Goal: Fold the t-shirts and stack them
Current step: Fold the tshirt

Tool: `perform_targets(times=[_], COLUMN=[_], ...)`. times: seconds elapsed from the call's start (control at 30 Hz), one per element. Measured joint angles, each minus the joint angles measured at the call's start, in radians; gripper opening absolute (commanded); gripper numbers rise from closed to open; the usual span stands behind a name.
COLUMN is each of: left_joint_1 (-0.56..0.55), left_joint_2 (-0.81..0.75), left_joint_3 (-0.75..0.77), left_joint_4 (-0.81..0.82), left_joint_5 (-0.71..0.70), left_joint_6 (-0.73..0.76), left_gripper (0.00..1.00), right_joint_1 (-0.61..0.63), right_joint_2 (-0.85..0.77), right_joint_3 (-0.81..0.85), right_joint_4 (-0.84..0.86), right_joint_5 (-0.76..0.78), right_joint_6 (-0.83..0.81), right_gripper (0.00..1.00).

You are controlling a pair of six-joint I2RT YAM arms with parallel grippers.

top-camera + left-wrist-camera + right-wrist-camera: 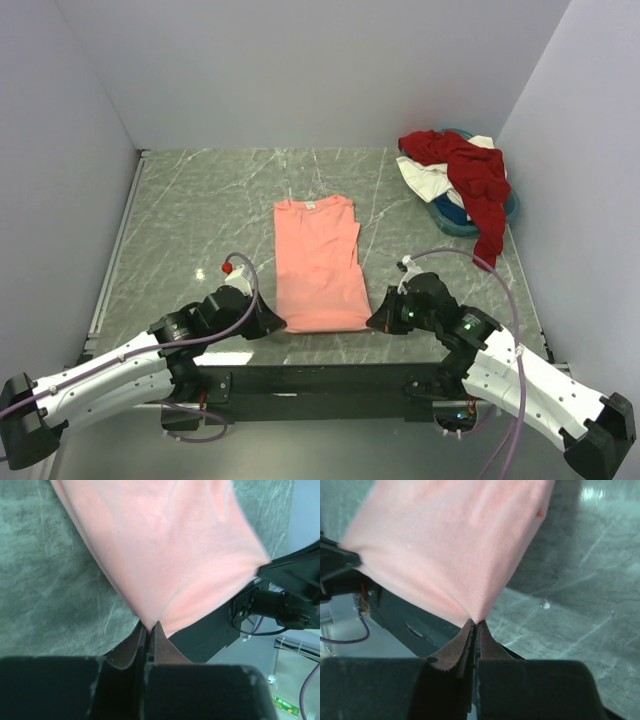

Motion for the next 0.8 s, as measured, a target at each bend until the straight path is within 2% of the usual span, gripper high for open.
perform_targets(times=[0.2, 0.4, 0.6, 0.8], left_joint_1=[0.0, 0.0, 0.0, 0.011], left_joint_2=[0.004, 0.069, 0.177, 0.212], left_joint_3=[0.016, 0.085, 0.146, 0.158], left_joint_4=[-0.02, -0.027, -0.026, -0.025], left_joint_5=[-0.006, -0.047, -0.071, -0.078], left_joint_6=[0.011, 0.034, 0.072, 0.094], left_gripper=[0.01, 0.01, 0.01, 0.01], right_joint_1=[0.0, 0.0, -0.003, -0.023], right_joint_2=[0.003, 0.084, 0.18, 0.227], right_joint_3=[0.113, 0.204, 0.243, 0.257], right_joint_4=[-0.044, -0.054, -0.053, -0.045], right_joint_5=[0.043, 0.093, 0.126, 0.131], right_joint_6=[-0.023, -0.04, -0.056, -0.065], right_gripper=[0.0, 0.0, 0.0, 0.0])
